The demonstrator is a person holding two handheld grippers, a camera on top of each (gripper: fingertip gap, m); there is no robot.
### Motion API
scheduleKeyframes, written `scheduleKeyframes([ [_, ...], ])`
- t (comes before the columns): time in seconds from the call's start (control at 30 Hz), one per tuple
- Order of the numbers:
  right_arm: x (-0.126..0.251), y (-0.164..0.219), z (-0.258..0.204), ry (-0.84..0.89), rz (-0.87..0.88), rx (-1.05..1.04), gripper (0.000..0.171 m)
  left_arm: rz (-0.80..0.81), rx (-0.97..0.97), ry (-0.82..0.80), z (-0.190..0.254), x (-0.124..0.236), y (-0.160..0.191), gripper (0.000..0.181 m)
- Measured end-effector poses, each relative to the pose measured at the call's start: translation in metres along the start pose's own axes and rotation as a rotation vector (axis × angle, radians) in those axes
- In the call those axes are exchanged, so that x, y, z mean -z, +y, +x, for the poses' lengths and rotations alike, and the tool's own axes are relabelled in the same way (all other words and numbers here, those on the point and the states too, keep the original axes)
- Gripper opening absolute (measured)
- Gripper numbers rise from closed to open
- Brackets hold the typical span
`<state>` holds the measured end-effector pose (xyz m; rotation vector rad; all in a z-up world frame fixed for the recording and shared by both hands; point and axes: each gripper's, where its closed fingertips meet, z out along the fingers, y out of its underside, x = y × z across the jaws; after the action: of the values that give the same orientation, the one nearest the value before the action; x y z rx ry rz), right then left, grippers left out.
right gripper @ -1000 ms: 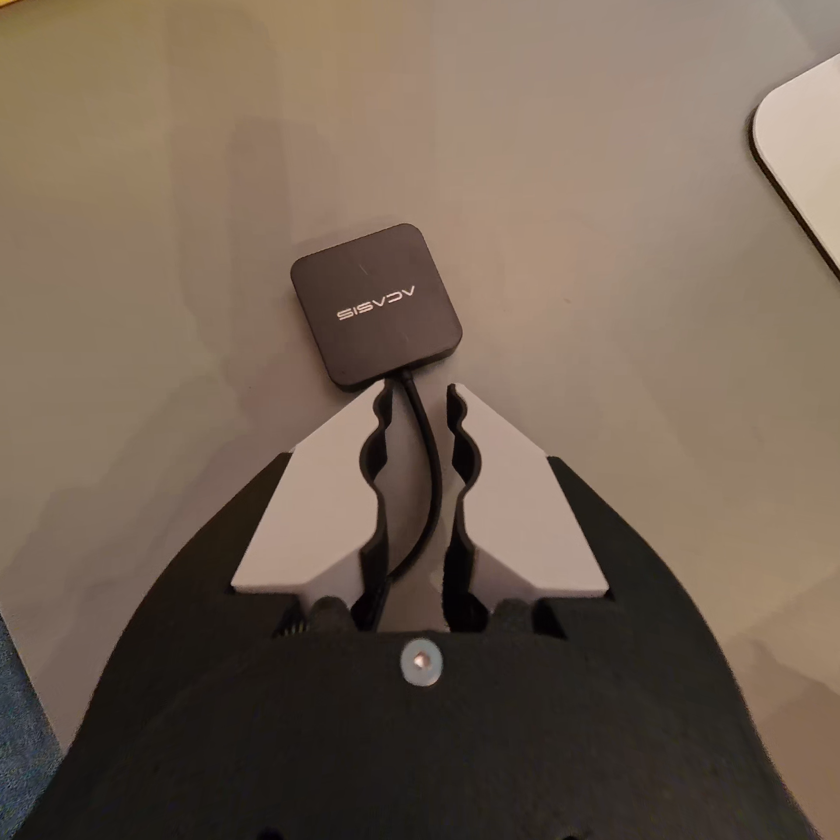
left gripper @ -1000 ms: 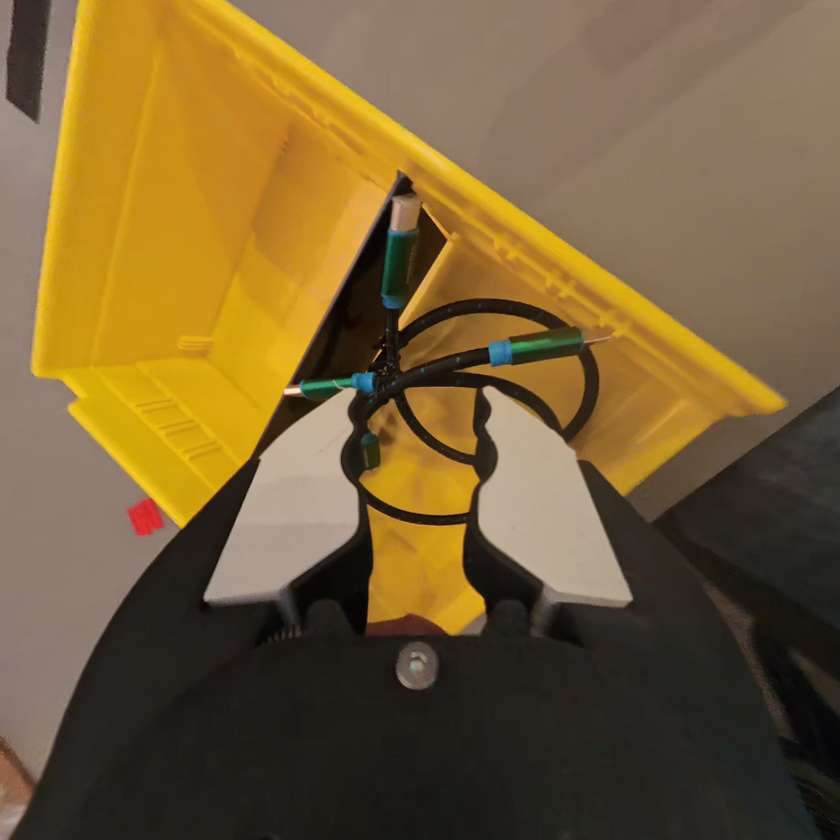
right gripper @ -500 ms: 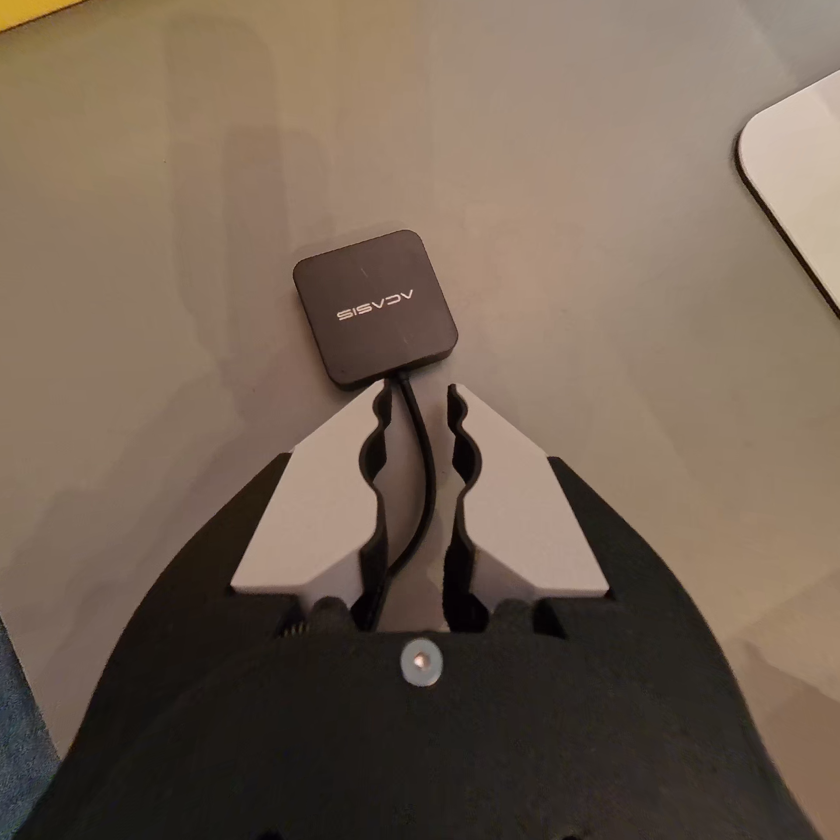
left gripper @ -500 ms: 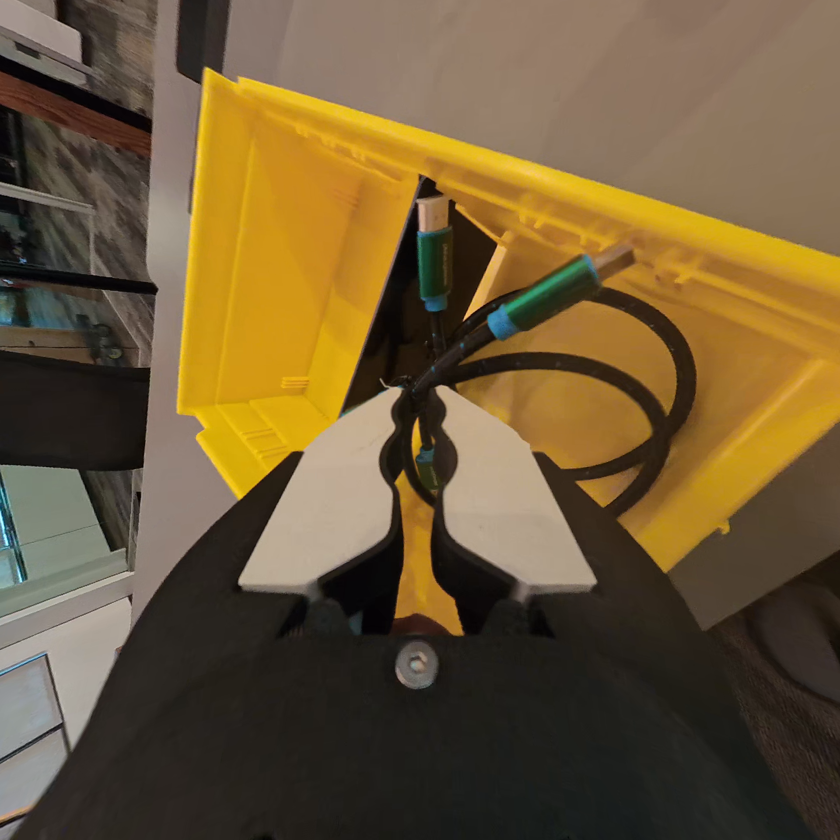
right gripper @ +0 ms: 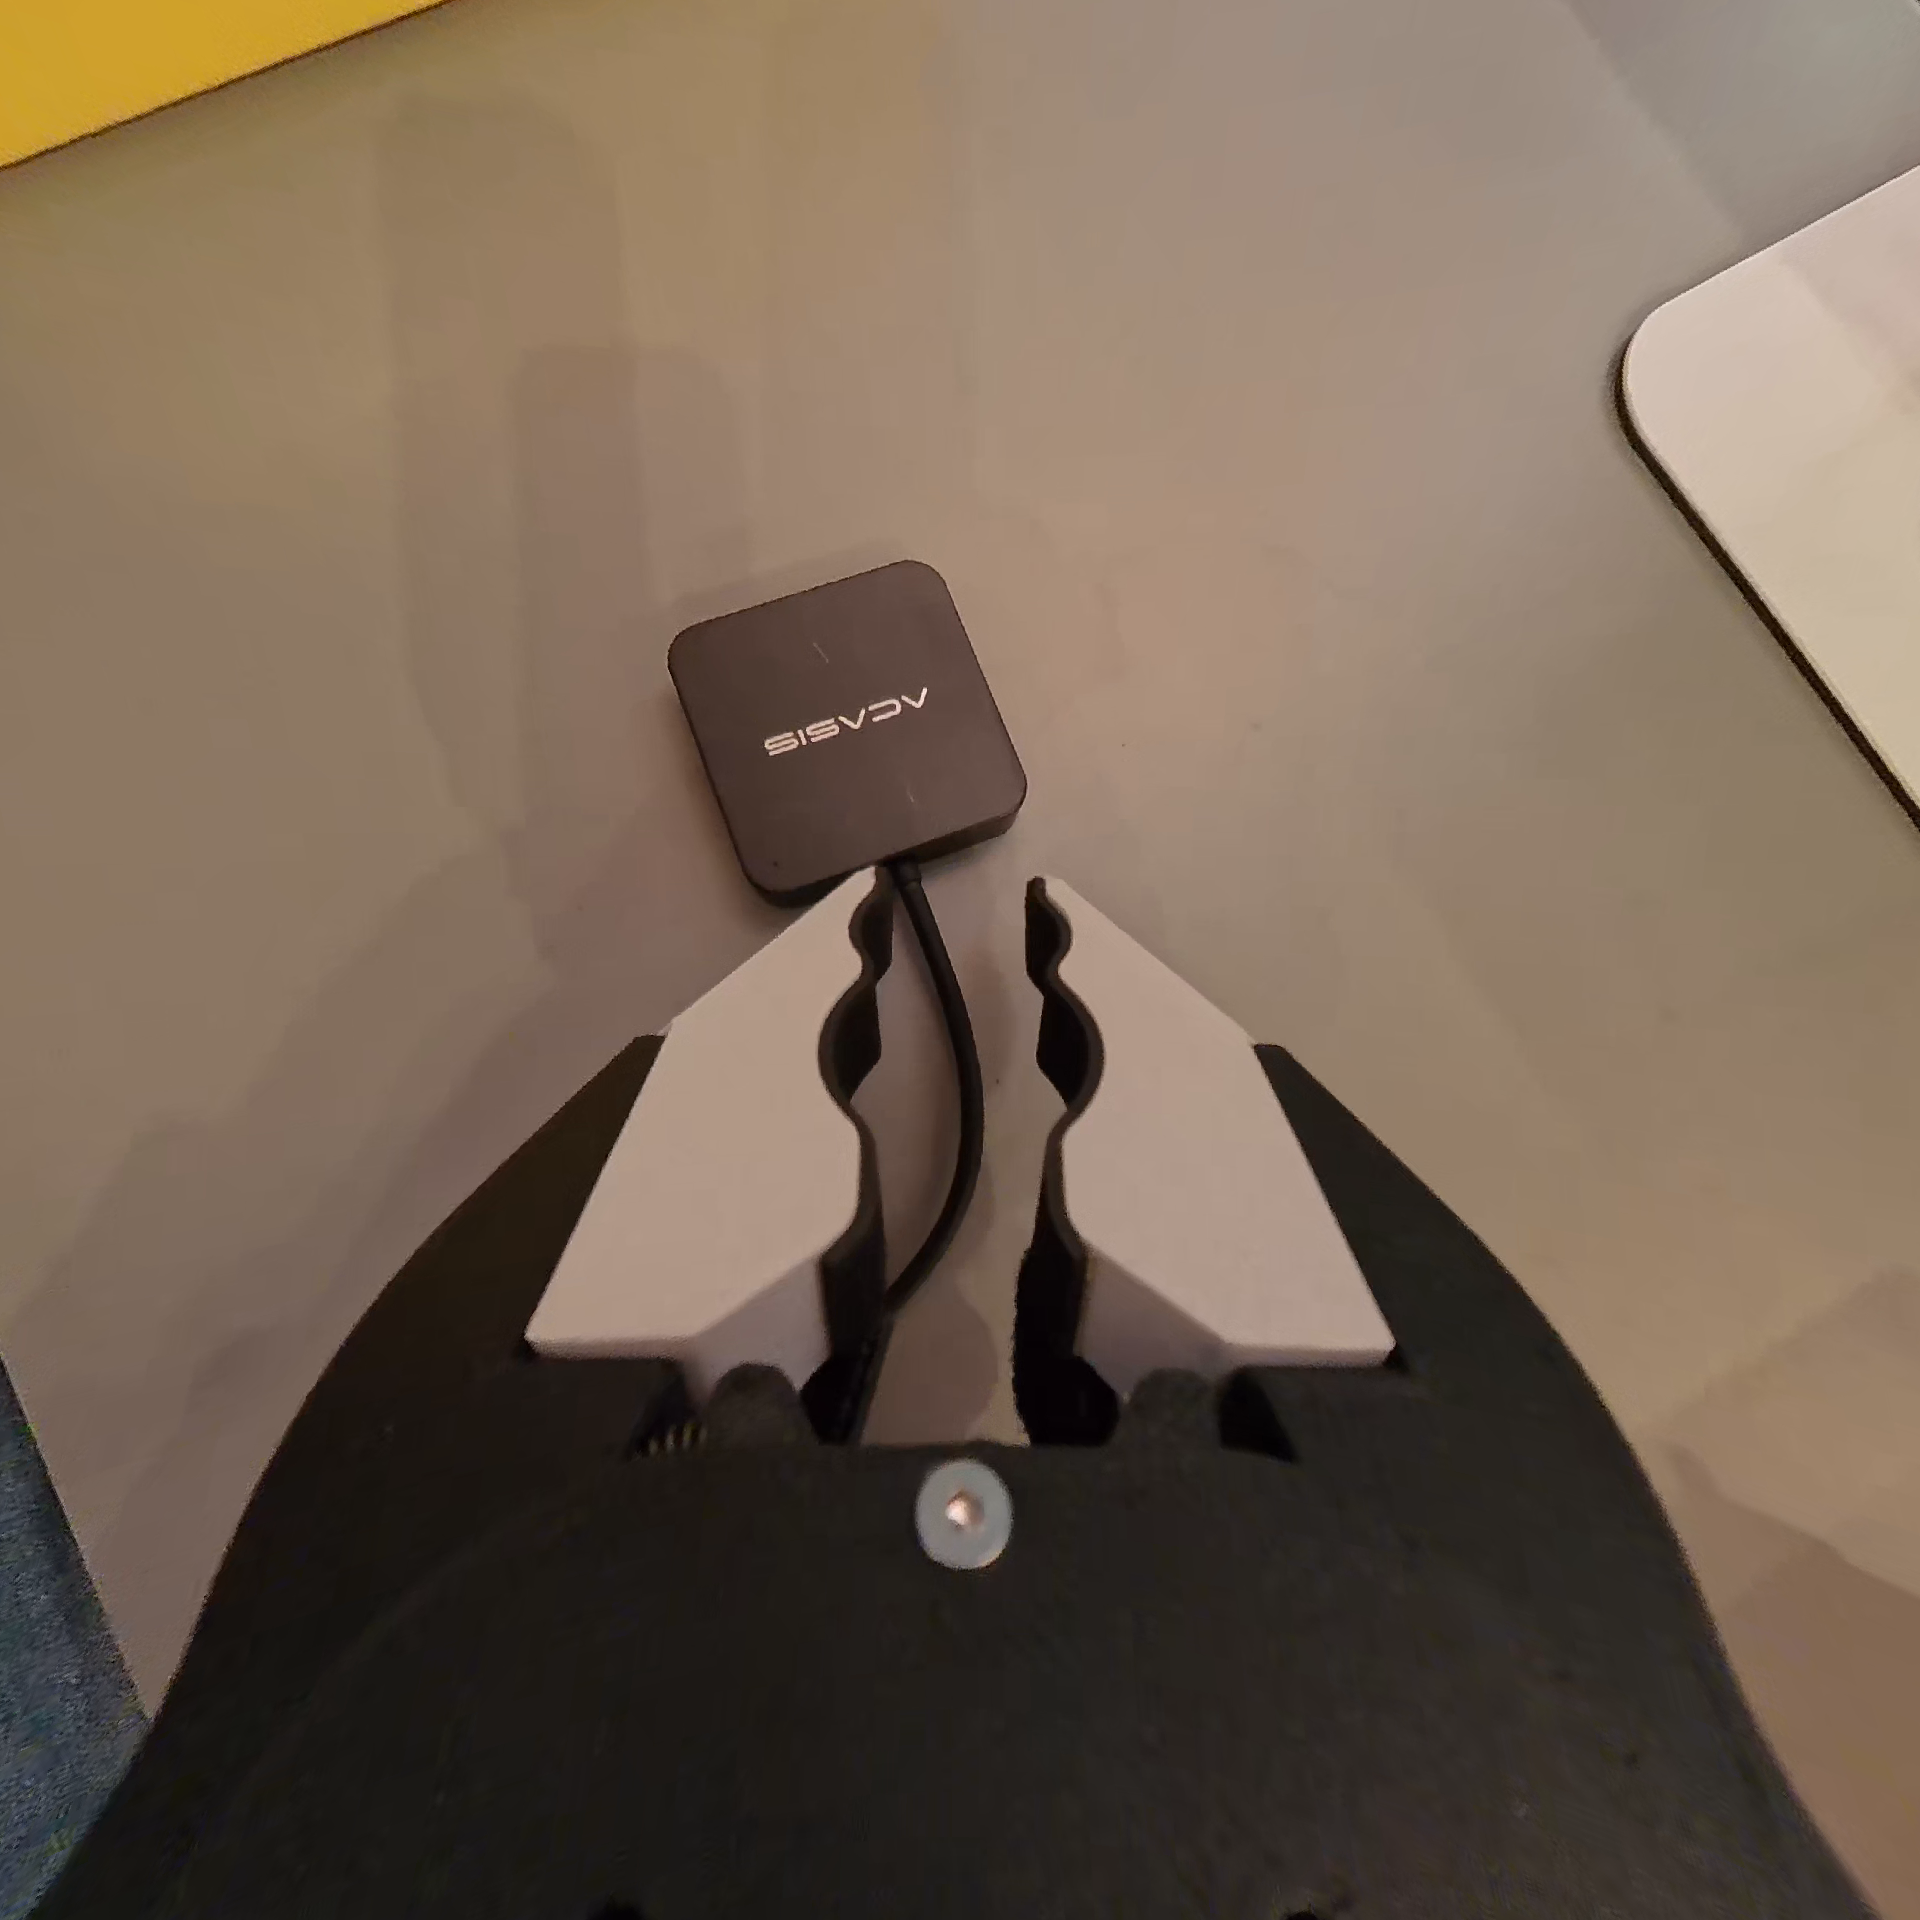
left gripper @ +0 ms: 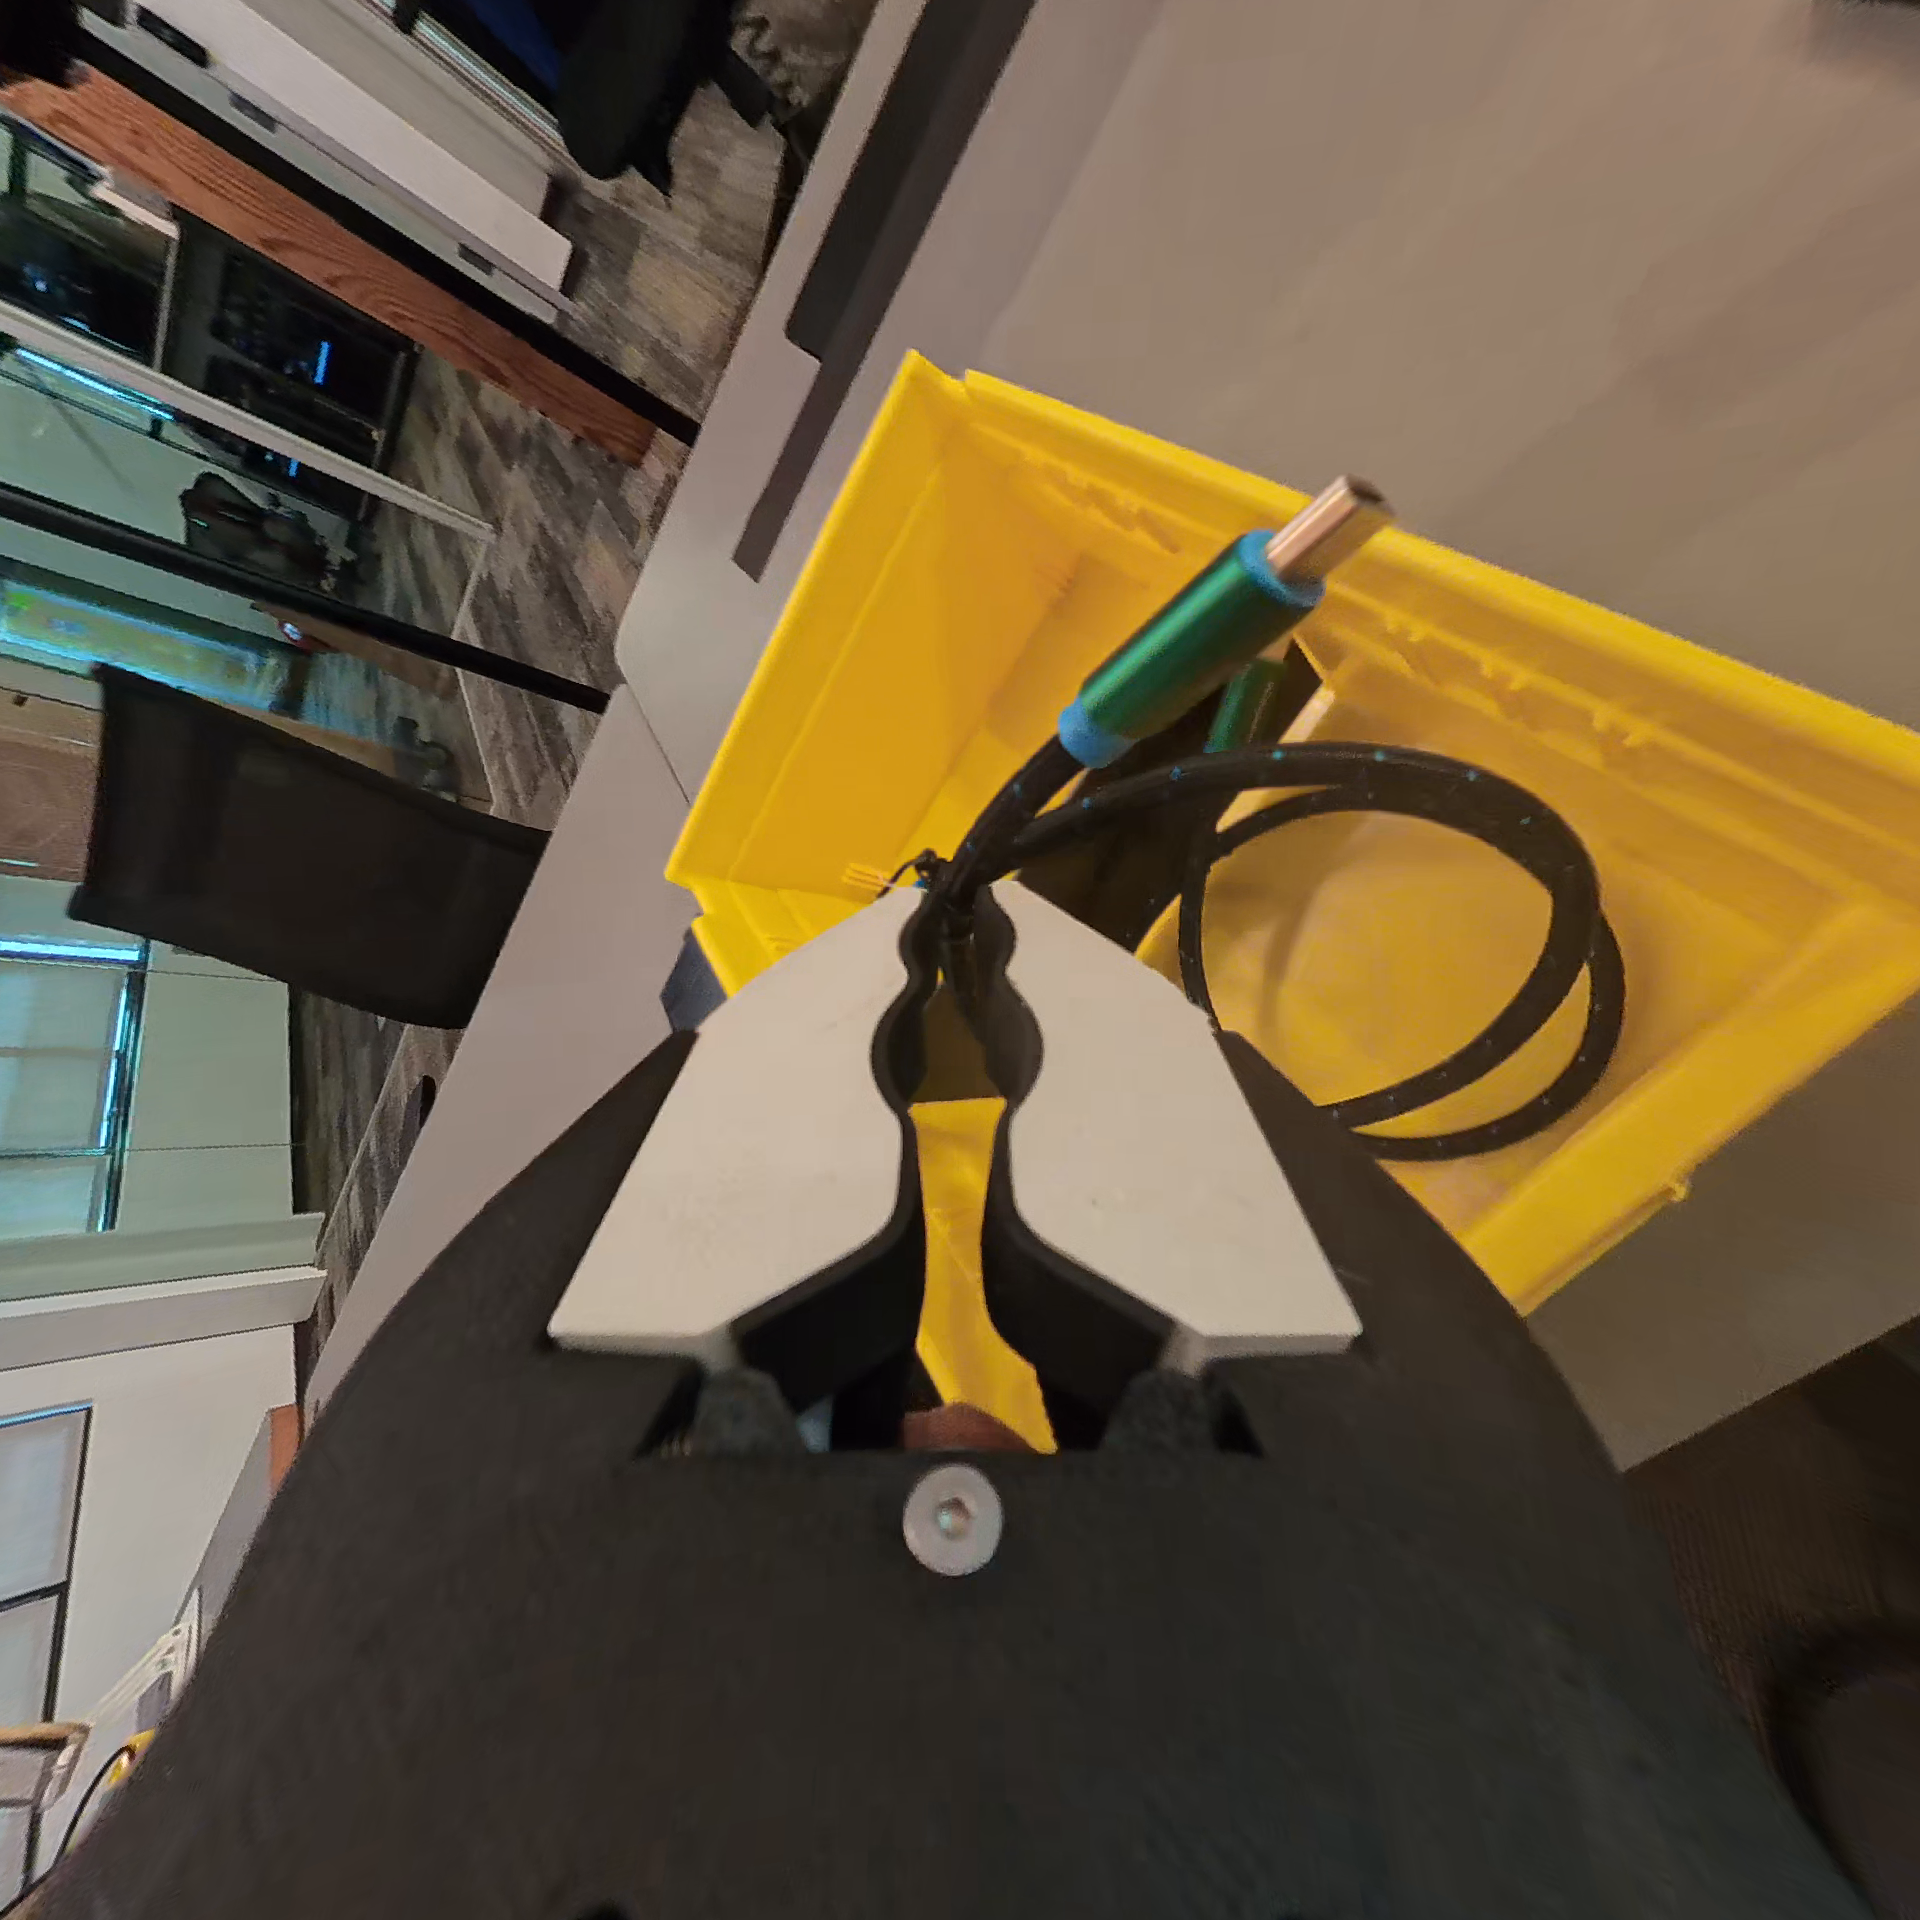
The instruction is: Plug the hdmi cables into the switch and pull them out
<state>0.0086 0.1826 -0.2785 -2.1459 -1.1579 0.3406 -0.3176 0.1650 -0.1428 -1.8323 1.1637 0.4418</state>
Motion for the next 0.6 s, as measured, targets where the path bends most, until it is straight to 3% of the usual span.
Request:
scheduleKeyframes([
  [0.37,0.005,-0.006,-0.002,-0.002,0.027,-0.015,0.032,0.158,-0.037,-0.028,0.003,0.046,-0.091,0.006],
  [0.6,0.007,-0.007,-0.001,-0.006,0.035,-0.019,0.036,0.207,-0.104,0.076,0.039,0.043,-0.147,0.006],
])
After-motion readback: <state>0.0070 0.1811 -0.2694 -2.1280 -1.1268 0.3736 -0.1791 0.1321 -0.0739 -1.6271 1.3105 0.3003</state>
